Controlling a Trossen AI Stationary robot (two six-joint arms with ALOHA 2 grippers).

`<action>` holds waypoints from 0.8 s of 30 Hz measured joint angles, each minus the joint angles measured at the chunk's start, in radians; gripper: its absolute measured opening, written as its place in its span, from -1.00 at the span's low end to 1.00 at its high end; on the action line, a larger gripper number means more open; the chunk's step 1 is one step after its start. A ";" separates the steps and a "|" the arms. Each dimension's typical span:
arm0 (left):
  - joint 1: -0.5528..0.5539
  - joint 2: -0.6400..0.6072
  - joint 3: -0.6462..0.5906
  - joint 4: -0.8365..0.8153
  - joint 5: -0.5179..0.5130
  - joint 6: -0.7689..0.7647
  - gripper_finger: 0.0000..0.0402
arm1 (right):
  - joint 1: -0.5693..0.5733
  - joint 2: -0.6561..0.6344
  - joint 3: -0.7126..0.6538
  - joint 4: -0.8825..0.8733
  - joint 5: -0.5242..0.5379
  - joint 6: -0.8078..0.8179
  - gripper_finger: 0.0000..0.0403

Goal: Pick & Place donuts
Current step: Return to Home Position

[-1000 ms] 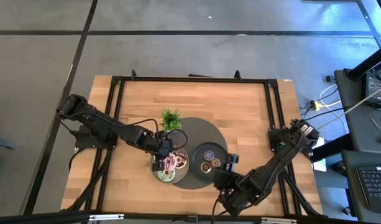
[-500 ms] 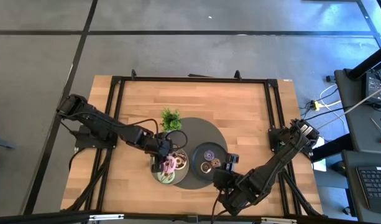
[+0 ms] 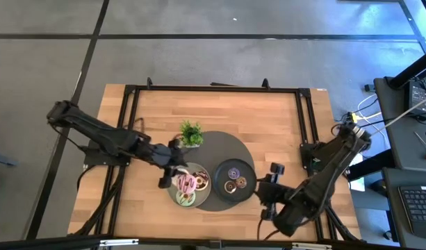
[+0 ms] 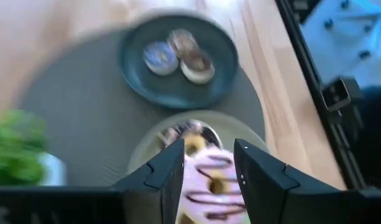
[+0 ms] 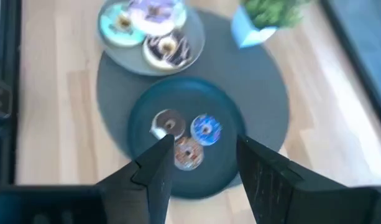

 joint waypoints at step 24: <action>0.250 -0.643 -0.450 0.391 0.224 0.145 -0.34 | -0.379 -0.987 -1.246 1.260 -0.424 -0.671 -0.14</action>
